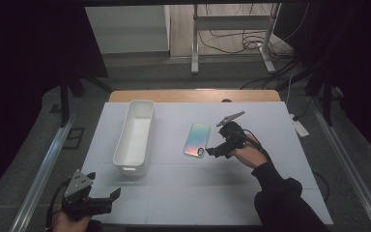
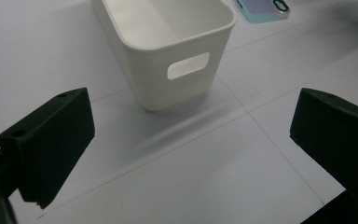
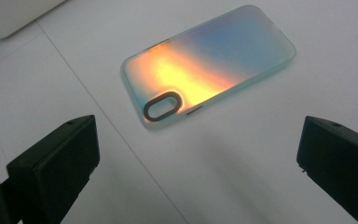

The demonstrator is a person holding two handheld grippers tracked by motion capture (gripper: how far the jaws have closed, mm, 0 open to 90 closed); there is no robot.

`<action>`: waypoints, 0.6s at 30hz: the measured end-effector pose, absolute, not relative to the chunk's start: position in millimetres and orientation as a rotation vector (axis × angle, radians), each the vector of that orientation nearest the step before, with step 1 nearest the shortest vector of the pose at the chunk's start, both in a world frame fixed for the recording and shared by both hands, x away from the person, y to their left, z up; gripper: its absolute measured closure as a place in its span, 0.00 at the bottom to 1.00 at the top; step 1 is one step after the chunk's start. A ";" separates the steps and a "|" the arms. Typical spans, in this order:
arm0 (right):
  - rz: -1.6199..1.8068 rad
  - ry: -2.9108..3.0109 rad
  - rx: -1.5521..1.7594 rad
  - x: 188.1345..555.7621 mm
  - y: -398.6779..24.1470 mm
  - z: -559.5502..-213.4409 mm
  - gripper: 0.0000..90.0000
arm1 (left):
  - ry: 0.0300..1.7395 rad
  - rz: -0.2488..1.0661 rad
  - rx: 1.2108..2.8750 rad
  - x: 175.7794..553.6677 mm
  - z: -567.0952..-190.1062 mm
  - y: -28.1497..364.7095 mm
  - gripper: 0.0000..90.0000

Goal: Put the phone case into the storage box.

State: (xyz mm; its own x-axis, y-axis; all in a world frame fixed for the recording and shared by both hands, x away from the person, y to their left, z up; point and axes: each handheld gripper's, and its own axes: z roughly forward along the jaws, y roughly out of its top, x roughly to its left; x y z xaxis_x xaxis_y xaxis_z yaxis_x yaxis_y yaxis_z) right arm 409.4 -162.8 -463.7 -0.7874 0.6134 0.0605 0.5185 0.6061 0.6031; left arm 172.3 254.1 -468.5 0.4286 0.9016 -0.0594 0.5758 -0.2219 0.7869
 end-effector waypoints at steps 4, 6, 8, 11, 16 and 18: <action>0.913 2.687 0.954 416.0 -156.2 -466.6 0.00 | 1.248 0.537 1.921 172.6 -468.5 253.8 0.00; 0.914 2.684 0.962 418.5 -152.9 -467.3 0.00 | 1.247 0.537 1.922 172.7 -468.5 253.7 0.00; 0.914 2.685 0.971 421.2 -149.8 -468.1 0.00 | 1.247 0.537 1.922 172.7 -468.5 253.7 0.01; 0.919 2.676 0.981 425.5 -146.5 -469.3 0.00 | 1.248 0.535 1.922 172.8 -468.5 253.8 0.01; 0.879 2.666 0.957 429.7 -140.3 -471.0 0.00 | 1.249 0.534 1.921 173.0 -468.5 253.8 0.01; 0.874 2.666 0.956 431.4 -137.8 -471.5 0.00 | 1.249 0.535 1.922 173.0 -468.5 253.9 0.01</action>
State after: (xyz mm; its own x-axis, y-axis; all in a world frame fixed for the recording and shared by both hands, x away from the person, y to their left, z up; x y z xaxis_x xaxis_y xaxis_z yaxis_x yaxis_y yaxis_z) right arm 431.4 -137.8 -471.5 -0.7779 0.6276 0.0304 0.5237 0.6209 0.5833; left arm 173.0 253.9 -468.5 0.4320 0.8999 -0.0596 0.5776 -0.2253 0.7846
